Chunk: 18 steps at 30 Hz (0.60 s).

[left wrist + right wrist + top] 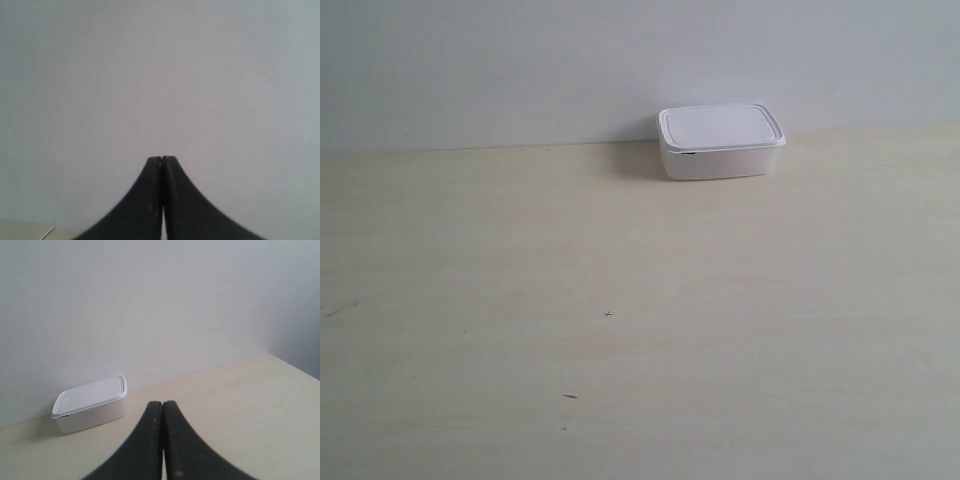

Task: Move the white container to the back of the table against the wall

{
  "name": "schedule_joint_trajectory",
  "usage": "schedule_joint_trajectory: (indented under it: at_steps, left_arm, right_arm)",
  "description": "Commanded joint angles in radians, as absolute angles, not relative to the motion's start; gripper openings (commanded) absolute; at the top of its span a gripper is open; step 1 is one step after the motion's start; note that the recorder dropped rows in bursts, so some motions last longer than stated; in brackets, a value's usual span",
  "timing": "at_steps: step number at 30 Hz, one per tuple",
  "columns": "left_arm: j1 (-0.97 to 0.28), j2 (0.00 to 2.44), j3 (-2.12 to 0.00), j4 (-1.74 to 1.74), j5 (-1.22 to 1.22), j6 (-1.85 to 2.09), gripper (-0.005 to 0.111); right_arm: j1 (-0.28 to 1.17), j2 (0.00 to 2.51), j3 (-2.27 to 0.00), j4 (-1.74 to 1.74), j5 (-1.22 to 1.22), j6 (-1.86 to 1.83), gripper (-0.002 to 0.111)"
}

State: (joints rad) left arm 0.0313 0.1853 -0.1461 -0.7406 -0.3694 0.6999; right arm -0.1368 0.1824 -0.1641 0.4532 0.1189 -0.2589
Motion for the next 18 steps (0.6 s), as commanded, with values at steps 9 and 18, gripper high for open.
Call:
schedule_joint_trajectory:
  at_steps: [9,18]
  left_arm:
    - [0.06,0.16,-0.134,-0.721,-0.255,0.7,0.0]
    - [0.06,0.378,-0.07,-0.342,-0.171,0.7,0.0]
  right_arm:
    - [-0.147,0.174,-0.157,0.416,0.123,-0.266,0.0]
    - [-0.147,0.251,-0.157,0.252,0.125,-0.263,0.0]
